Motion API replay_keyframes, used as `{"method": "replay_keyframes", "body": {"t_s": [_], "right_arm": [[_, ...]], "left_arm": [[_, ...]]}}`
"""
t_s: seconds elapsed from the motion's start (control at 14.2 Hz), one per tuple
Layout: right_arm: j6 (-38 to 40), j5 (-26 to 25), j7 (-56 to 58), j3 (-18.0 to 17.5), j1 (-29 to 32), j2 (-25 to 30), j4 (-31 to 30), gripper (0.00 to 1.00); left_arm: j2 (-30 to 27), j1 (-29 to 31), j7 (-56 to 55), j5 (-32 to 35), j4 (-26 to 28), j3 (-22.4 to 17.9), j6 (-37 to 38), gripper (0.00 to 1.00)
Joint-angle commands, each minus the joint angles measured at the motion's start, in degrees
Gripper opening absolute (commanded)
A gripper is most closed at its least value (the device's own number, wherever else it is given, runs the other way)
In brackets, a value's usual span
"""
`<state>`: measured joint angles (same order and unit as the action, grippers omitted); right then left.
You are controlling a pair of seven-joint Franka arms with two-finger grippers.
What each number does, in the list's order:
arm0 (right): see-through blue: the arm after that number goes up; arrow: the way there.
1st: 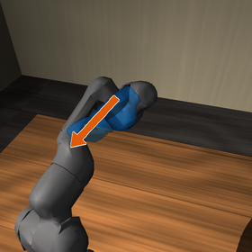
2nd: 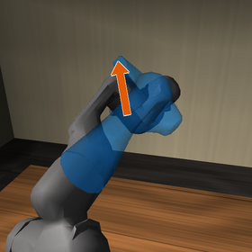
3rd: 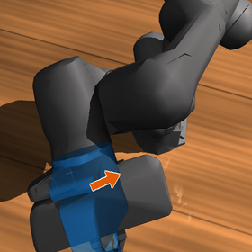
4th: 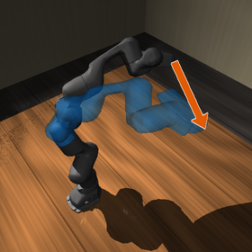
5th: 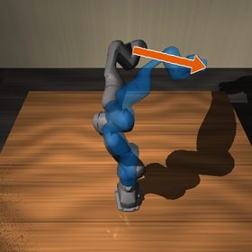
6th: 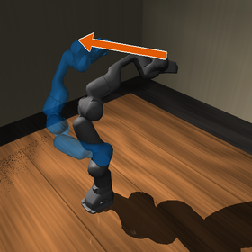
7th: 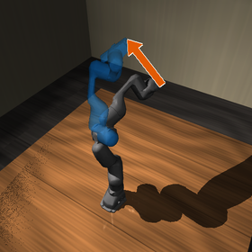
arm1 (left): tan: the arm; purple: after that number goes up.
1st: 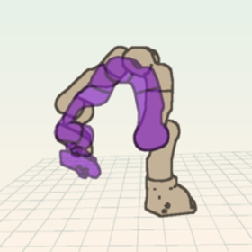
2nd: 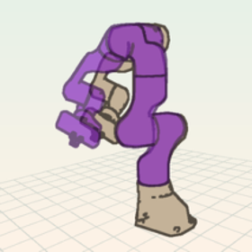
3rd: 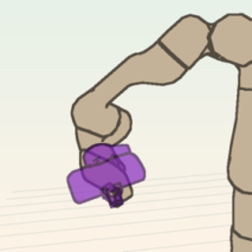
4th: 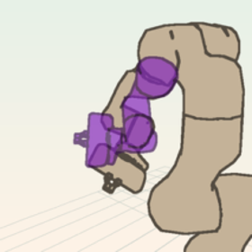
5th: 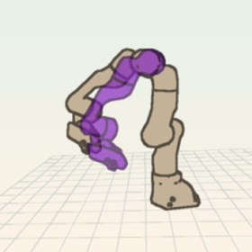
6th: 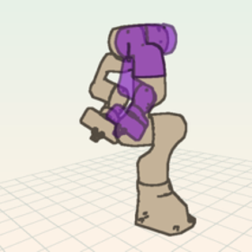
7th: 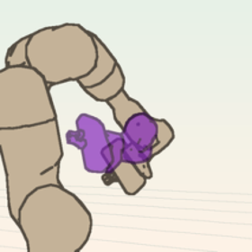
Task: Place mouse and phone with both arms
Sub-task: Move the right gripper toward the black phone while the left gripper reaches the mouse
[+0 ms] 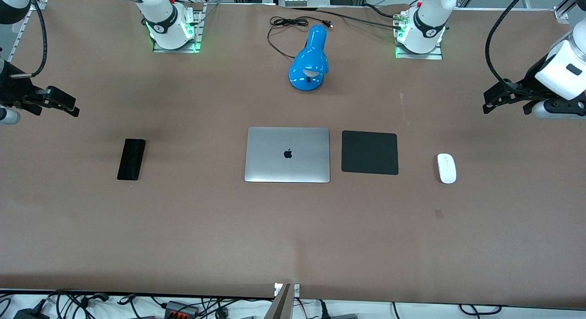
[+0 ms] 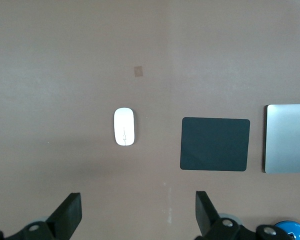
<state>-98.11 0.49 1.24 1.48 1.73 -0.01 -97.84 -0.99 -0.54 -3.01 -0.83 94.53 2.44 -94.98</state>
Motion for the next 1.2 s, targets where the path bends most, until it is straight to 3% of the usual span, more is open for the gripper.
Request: {"method": "replay_keyframes", "body": {"t_s": [0.0,0.35,0.71,0.99,1.13], "right_arm": [[0.3,-0.4,0.3,-0.1,-0.2,1.0,-0.1,1.0],[-0.1,-0.1,0.2,-0.1,-0.2,0.8,0.0,1.0],[0.2,-0.1,0.2,-0.1,-0.1,-1.5,-0.3,1.0],[-2.8,-0.7,-1.1,-0.1,-1.3,-5.5,-0.9,1.0],[-6.1,-2.3,-1.1,0.0,-1.3,-8.3,-2.3,1.0]], "left_arm": [[-0.1,-0.1,0.3,0.1,-0.1,0.1,-0.3,1.0],[0.3,-0.3,0.5,0.0,-0.2,0.1,-0.1,1.0],[1.2,0.2,0.3,0.0,-1.0,0.7,6.5,1.0],[7.7,2.6,3.3,-0.1,-2.4,-0.2,11.5,1.0],[13.5,3.9,5.6,0.0,-1.9,-0.2,9.4,1.0]]}}
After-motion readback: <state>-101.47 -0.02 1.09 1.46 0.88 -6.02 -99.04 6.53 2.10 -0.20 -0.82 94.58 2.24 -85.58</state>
